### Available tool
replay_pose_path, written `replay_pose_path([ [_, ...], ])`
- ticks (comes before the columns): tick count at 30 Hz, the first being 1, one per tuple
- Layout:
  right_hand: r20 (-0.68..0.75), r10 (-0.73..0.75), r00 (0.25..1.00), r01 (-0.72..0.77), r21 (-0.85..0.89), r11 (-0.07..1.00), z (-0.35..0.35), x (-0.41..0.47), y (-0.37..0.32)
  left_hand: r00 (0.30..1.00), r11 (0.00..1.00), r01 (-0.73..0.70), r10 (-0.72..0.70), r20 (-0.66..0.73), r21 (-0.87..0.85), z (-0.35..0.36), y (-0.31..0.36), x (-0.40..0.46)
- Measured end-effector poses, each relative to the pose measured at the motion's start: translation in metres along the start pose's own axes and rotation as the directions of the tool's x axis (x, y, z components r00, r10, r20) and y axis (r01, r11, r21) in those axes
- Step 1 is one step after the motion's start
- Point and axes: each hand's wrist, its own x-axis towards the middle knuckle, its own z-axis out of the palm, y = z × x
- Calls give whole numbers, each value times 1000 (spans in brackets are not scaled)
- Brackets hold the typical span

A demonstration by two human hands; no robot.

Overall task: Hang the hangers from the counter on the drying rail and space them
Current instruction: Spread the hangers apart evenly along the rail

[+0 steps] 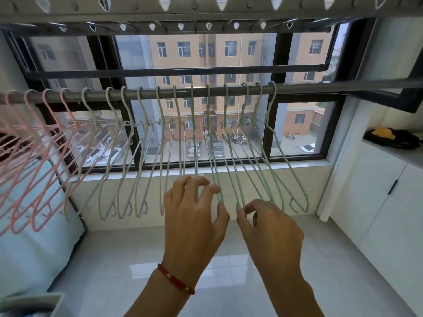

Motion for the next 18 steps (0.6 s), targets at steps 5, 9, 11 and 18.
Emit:
replay_pose_path([
  [5,6,-6,1000,6,-8,1000,0,0,1,1000,1000,1,-1,-11,-7,0,-1,0],
  [9,-44,-26,999,26,-9,1000,3,0,2,1000,1000,2,-2,-14,-13,0,-2,-1],
  [11,-39,-28,999,28,-6,1000,2,-1,2,1000,1000,4,-5,-12,-19,-1,-2,-1],
  [18,-201,-15,979,32,80,996,-5,7,16,999,999,20,-21,-25,-41,-2,-1,1],
])
